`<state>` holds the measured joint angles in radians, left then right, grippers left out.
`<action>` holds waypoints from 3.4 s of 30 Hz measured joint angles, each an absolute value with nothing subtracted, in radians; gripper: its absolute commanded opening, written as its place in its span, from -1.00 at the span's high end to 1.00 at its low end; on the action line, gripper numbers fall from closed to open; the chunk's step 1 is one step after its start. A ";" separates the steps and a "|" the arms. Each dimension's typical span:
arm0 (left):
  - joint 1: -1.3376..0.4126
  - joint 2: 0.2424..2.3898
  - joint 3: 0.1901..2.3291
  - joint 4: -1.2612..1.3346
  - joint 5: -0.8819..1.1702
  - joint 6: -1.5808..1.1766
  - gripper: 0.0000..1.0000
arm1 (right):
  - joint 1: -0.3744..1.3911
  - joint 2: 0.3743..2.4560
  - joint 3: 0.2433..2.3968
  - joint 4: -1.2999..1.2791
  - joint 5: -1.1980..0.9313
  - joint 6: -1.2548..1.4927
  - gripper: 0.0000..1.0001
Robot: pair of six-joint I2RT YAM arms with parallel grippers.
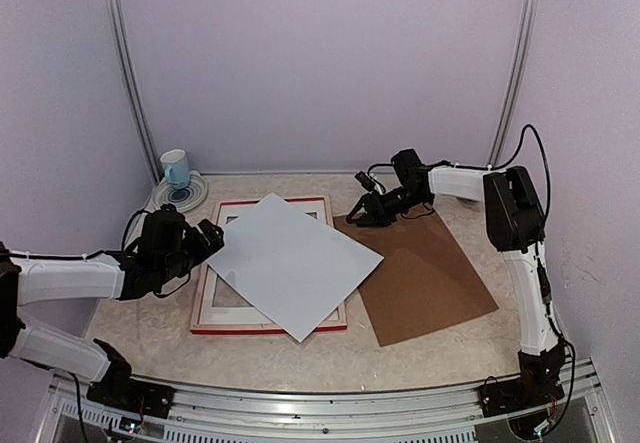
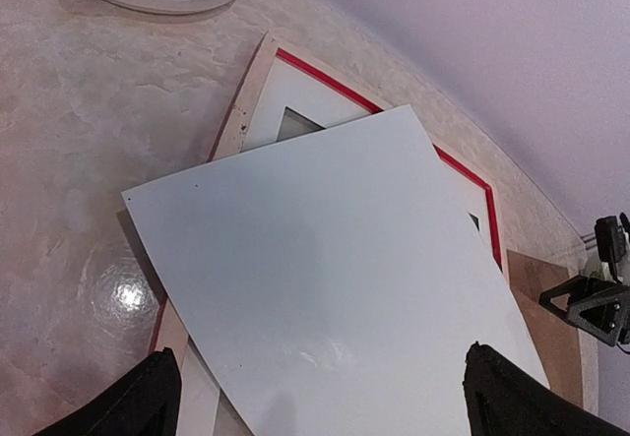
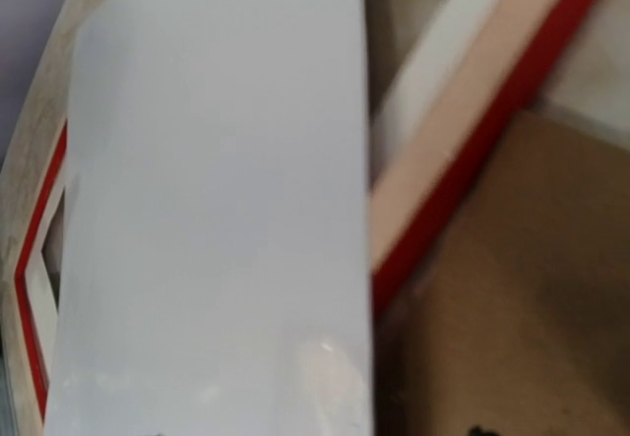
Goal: Put the photo into the frame
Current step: Turn over the photo, then adjust the photo on the frame body.
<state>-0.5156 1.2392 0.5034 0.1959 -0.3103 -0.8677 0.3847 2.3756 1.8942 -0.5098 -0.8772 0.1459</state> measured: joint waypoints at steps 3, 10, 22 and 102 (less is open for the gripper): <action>-0.516 1.239 0.503 0.199 -0.309 -0.868 -0.98 | 0.375 2.403 1.902 -0.535 -0.906 0.134 -0.25; -0.516 1.240 0.503 0.203 -0.301 -0.868 -0.98 | 0.374 2.436 1.901 -0.561 -0.948 0.115 -0.18; -0.516 1.255 0.497 0.224 -0.292 -0.872 -0.98 | 0.380 2.463 1.899 -0.564 -1.012 0.087 -0.03; -0.516 1.264 0.470 0.262 -0.299 -0.892 -0.98 | 0.526 1.898 1.004 0.185 -0.653 0.886 1.00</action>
